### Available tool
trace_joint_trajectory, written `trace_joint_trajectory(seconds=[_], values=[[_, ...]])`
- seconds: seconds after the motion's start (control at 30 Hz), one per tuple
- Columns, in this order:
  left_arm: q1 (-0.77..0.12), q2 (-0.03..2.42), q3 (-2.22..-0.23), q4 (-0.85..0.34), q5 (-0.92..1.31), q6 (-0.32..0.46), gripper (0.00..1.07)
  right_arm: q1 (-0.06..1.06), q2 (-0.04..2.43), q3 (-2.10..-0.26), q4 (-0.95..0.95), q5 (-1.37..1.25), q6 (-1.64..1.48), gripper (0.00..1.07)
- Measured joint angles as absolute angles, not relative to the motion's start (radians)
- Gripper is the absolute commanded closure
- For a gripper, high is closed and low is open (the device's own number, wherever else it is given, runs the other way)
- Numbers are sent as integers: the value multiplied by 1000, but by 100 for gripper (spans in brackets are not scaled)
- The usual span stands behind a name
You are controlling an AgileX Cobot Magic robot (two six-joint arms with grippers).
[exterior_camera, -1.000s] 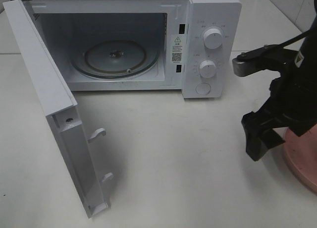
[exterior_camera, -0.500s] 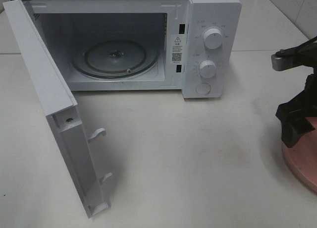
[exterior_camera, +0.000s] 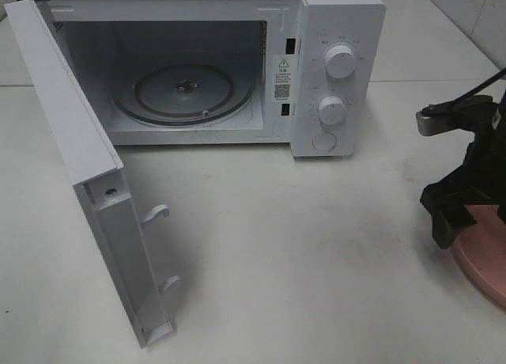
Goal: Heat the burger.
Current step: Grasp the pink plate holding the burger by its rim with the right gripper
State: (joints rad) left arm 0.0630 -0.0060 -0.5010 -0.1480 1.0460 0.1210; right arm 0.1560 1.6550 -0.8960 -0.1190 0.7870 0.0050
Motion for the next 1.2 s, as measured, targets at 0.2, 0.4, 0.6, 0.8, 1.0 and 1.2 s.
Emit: trace_joint_trajectory(seconds=[0.2, 0.4, 0.6, 0.8, 1.0, 1.2], values=[[63, -6, -501, -148, 1046, 121, 9, 156, 1706, -846, -122, 716, 25, 24], [63, -6, -501, -148, 1046, 121, 9, 150, 1755, -831, -139, 677, 43, 25], [63, -6, -501, -148, 1046, 121, 9, 123, 1764, -831, -152, 638, 50, 26], [63, -6, -501, -148, 1046, 121, 9, 122, 1803, -807, -150, 605, 50, 27], [63, -6, -501, -148, 1046, 121, 9, 122, 1803, -791, -150, 572, 50, 28], [63, -6, -501, -148, 1046, 121, 9, 122, 1803, -789, -157, 558, 50, 36]])
